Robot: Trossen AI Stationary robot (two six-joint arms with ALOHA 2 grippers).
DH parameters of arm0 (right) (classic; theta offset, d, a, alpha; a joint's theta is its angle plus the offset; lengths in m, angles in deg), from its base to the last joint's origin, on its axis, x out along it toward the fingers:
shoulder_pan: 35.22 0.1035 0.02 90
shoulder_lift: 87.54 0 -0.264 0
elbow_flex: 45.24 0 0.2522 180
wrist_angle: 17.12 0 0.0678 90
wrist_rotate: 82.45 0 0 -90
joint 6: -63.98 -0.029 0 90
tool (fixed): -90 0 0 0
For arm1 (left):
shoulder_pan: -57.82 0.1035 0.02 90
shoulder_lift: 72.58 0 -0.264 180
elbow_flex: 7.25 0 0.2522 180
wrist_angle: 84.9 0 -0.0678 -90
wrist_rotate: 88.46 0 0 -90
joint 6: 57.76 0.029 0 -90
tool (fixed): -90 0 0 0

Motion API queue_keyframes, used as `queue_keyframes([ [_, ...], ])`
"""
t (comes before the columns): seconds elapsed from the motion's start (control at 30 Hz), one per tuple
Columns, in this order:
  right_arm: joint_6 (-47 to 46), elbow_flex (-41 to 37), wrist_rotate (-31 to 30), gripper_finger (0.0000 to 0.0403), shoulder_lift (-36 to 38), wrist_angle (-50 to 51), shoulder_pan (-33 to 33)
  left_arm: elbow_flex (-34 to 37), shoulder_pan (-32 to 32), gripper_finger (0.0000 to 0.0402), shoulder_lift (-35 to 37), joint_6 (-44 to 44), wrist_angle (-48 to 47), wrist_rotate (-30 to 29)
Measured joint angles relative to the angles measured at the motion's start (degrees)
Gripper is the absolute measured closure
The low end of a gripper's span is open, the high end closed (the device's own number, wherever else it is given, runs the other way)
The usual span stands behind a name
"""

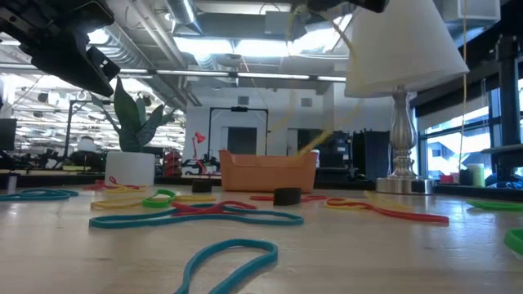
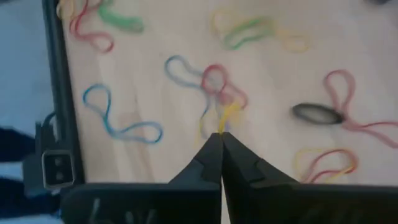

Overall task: Pick and place rubber bands into bin
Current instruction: Put the yellow rubber band into the bin

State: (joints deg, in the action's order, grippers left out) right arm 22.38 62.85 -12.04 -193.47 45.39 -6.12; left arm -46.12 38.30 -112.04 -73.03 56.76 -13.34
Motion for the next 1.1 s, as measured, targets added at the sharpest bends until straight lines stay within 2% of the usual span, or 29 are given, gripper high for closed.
queue_keyframes([
  [0.17, 0.05, 0.07, -4.02, 0.0402, 1.90, -0.12, 0.04, 0.00, -0.01, 0.0400, -0.02, 0.41, -0.02, -0.29],
  [0.33, -1.64, 0.02, -4.67, 0.0403, 1.80, 0.02, -1.55, 0.00, 0.00, 0.0400, -0.02, 3.40, 0.04, -0.25],
  [0.47, -2.15, 0.09, -4.82, 0.0403, 2.33, -0.15, -6.02, -0.02, 0.01, 0.0400, -0.02, 3.61, 0.87, 1.56],
  [0.67, 6.91, 0.24, -4.09, 0.0403, 4.83, -5.18, -15.13, -0.02, 0.01, 0.0400, -0.04, 3.61, 0.81, -0.27],
  [0.83, 18.01, 0.77, 1.17, 0.0403, 5.80, -11.39, -25.18, -0.02, 0.08, 0.0400, -0.02, 3.62, 0.81, -2.15],
  [1.1, 31.87, 5.48, 11.22, 0.0403, 1.04, -10.89, -39.50, -0.02, 1.73, 0.0400, -0.02, 2.63, 1.23, -5.89],
])
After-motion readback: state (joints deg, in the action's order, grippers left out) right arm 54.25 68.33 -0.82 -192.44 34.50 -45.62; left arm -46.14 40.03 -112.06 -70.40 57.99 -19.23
